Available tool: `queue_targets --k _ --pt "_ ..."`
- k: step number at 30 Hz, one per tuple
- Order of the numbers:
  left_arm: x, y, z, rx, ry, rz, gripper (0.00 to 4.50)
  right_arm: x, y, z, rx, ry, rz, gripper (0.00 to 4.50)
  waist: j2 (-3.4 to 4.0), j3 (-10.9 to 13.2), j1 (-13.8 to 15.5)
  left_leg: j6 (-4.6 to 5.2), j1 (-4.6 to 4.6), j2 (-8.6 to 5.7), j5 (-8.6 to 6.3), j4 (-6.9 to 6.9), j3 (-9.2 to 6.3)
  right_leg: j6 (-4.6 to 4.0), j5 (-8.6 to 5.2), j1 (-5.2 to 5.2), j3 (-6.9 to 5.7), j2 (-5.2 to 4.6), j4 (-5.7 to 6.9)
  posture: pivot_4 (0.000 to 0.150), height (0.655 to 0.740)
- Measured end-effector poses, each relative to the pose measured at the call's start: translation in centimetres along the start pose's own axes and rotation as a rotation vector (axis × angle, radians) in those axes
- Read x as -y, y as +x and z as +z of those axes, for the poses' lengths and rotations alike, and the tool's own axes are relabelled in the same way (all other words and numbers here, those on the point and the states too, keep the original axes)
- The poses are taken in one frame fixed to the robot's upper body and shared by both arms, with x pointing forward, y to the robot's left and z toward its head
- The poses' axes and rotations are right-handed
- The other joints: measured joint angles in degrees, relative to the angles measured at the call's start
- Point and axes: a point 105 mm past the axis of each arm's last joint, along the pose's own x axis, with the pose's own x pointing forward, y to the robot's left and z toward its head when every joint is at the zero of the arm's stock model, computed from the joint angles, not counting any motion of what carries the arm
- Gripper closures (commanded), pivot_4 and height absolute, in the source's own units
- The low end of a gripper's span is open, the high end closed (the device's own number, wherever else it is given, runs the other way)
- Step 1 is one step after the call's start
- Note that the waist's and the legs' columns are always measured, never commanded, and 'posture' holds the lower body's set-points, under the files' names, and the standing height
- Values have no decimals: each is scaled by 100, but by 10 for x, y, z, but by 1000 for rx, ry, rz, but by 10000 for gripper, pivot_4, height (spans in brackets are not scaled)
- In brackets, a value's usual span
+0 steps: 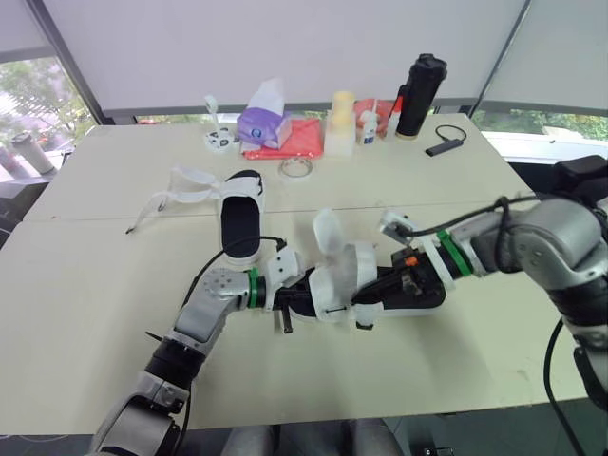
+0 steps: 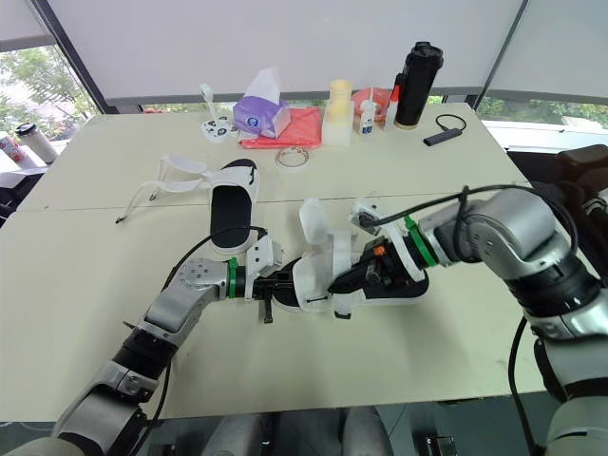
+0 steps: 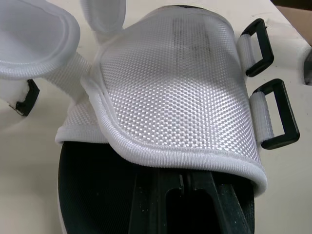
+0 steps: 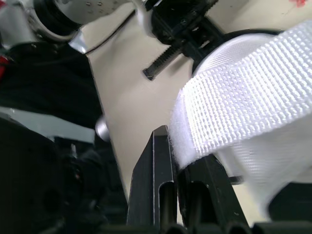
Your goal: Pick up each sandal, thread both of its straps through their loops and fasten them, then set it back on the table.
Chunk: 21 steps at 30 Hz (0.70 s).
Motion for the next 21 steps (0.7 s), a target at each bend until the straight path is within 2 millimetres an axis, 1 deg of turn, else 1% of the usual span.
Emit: queue_targets --k 2,4,11,16,21 --pt "0 0 0 3 4 1 45000 8 -4 7 -10 -23 -2 44706 0 0 3 0 -1 0 0 -1 -1 0 0 -1 0 0 0 1500 7400" --pt "0 0 0 5 6 1 45000 11 -5 12 -22 -35 17 44706 0 0 11 0 -2 0 0 -3 -1 14 8 -3 1 0 0 1500 7400" --pt "-1 1 0 7 7 6 45000 20 -4 32 -35 -44 72 44706 1 1 11 -1 -2 -3 0 -1 -1 17 10 -6 1 0 7 1500 7400" --pt "-1 1 0 8 8 6 45000 24 -5 35 -41 -33 90 44706 2 1 13 -1 -2 -3 0 -2 -2 22 13 -7 1 1 9 1500 7400" --pt "-1 1 0 8 9 8 45000 25 -1 32 -73 -28 108 44706 2 1 13 -1 -2 -4 0 -2 -2 25 15 -7 2 1 10 1500 7400"
